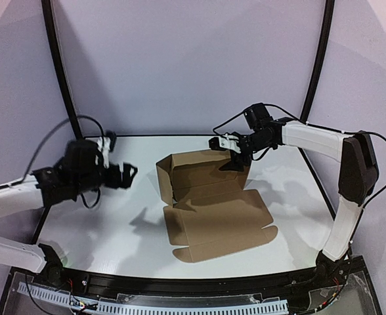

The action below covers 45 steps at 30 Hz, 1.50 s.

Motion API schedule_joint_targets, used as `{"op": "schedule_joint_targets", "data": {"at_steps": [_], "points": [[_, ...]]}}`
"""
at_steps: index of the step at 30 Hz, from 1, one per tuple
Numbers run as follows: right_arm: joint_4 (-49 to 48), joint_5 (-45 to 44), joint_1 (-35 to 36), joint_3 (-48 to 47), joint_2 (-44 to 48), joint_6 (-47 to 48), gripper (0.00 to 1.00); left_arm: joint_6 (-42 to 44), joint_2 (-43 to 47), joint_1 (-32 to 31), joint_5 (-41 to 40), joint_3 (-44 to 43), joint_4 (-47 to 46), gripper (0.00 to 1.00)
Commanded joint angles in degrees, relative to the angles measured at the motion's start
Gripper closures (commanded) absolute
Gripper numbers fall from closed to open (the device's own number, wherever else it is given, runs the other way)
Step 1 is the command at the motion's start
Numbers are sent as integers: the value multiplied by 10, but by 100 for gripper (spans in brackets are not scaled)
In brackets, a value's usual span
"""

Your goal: Fold the paper box

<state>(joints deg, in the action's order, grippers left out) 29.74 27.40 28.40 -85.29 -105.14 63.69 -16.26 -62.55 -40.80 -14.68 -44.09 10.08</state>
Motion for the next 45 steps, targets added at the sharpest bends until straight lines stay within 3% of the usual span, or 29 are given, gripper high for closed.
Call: {"op": "schedule_joint_targets", "data": {"at_steps": [1, 4, 10, 18, 23, 28, 37, 40, 45], "points": [[45, 7, 2, 1, -5, -17, 20, -43, -70, 0, 3, 50, -19, 1], [48, 8, 2, -2, -4, -19, 21, -34, -152, 0, 48, 28, -37, 1], [54, 6, 2, -5, -7, -24, 21, -7, -334, 0, 156, -99, -52, 1], [60, -3, 3, -3, -8, -38, 23, 3, -365, 1, 231, -118, -134, 4], [61, -6, 6, -6, -14, -57, 25, -10, -384, 0, 229, -124, -166, 13], [63, -20, 15, -7, -17, -71, 29, -41, -399, -6, 178, -136, -200, 27], [18, -53, 31, 32, 4, -159, 33, -81, -400, -90, -163, -141, -224, 35], [19, -59, 33, 28, 7, -179, 34, -83, -410, -110, -200, -143, -253, 36], [31, -61, 33, 14, 7, -203, 35, -97, -426, -112, -241, -142, -301, 47]]}}
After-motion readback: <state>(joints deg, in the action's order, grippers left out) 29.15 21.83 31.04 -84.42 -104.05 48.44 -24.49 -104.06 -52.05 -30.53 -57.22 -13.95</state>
